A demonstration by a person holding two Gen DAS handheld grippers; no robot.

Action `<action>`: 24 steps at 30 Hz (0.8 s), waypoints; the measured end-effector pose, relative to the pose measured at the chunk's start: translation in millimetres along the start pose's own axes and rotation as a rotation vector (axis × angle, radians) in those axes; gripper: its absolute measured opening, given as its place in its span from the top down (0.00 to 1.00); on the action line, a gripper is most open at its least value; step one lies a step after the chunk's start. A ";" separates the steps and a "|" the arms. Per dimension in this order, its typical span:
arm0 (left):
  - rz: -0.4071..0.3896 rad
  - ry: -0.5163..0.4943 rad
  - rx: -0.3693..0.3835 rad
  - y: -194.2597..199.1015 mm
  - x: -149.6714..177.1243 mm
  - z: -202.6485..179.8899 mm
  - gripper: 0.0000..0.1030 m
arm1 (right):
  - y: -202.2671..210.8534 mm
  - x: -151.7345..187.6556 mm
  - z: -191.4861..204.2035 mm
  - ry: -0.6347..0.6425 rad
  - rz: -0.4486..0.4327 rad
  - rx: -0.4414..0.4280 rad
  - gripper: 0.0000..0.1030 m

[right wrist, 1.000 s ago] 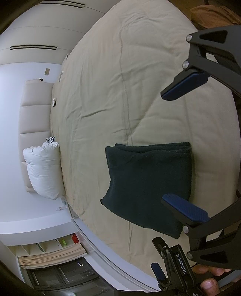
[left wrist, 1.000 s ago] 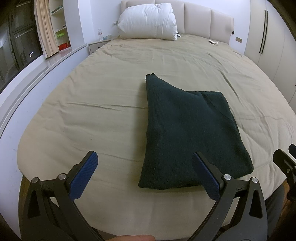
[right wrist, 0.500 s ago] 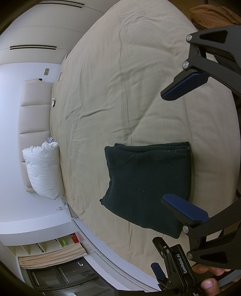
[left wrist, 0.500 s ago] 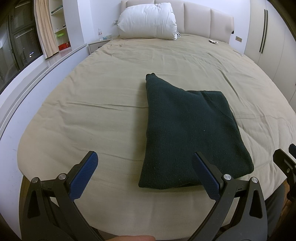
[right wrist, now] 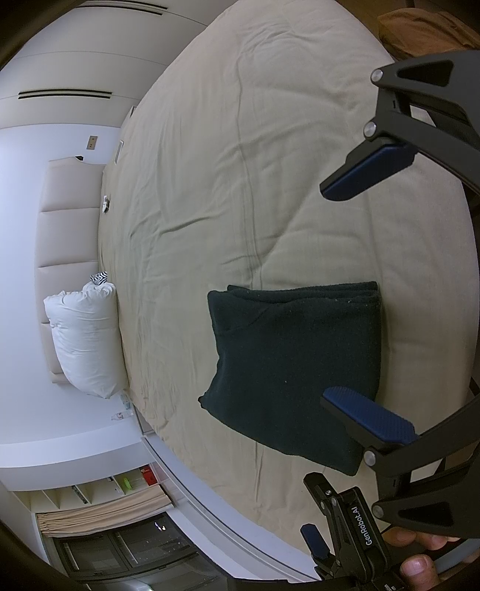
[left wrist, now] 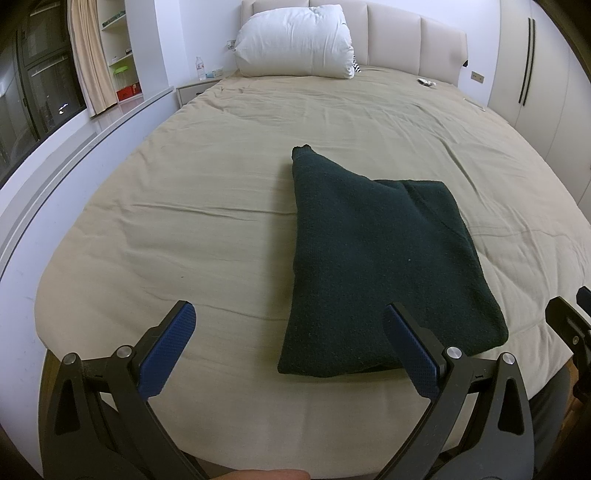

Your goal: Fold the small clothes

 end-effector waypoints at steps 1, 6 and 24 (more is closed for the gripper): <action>0.000 0.000 0.000 0.0 0.4 0.2 0.00 | 0.0 -0.2 -0.1 0.000 0.000 0.000 0.00; 0.001 -0.002 -0.001 -0.6 1.0 1.6 0.00 | 0.4 -0.2 -0.1 0.000 0.000 0.000 0.00; 0.006 -0.006 -0.001 -1.4 3.0 7.5 0.00 | 0.8 0.1 -0.2 0.000 0.002 -0.002 0.00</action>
Point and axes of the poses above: each gripper's, at about its wrist camera, not at the fingertips, and y roughly against the way its jaws point, z to its left, x to its underside, the point moved 5 cm from there along -y, roughly the way its jaws point, and after that the axes turned 6 degrees about -y, right-handed, at the moved point
